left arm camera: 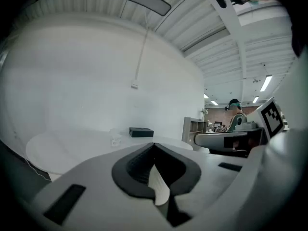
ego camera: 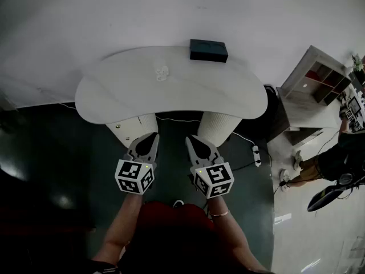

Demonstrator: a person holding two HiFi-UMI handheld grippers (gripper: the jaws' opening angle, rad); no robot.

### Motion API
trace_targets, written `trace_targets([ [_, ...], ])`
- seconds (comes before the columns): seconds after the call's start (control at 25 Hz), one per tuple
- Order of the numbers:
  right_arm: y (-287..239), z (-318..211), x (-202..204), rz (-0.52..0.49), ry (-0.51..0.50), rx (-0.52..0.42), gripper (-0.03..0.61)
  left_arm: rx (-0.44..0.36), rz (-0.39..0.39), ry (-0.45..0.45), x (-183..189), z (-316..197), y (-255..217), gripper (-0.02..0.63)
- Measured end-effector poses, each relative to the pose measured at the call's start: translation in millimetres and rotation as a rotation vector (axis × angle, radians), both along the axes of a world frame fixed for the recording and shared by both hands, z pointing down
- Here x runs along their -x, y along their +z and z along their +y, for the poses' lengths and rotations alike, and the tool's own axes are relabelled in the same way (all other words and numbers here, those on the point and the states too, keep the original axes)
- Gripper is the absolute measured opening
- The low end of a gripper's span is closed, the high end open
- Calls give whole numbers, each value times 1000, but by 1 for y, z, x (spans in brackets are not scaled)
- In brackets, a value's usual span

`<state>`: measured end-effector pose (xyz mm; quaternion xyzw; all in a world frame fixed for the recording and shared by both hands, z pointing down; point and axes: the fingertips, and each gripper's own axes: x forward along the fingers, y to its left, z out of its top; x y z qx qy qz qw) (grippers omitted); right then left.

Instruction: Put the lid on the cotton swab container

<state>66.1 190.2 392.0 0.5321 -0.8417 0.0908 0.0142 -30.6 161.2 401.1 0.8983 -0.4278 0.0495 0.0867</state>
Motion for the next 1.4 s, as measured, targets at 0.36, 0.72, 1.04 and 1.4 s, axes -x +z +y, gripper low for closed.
trace_targets([
  [0.36, 8, 9, -11, -29, -2, 15, 15, 8, -7, -19, -5, 1, 5, 25],
  [0.72, 14, -1, -22, -46, 7, 38, 15, 12, -2, -55, -1, -9, 4, 25],
  [1.04, 23, -11, -22, -67, -12, 65, 15, 7, -61, -85, 4, -21, 9, 25],
  [1.4, 29, -45, -22, -53, -3, 87, 15, 44, -42, -100, 14, -61, 19, 25],
])
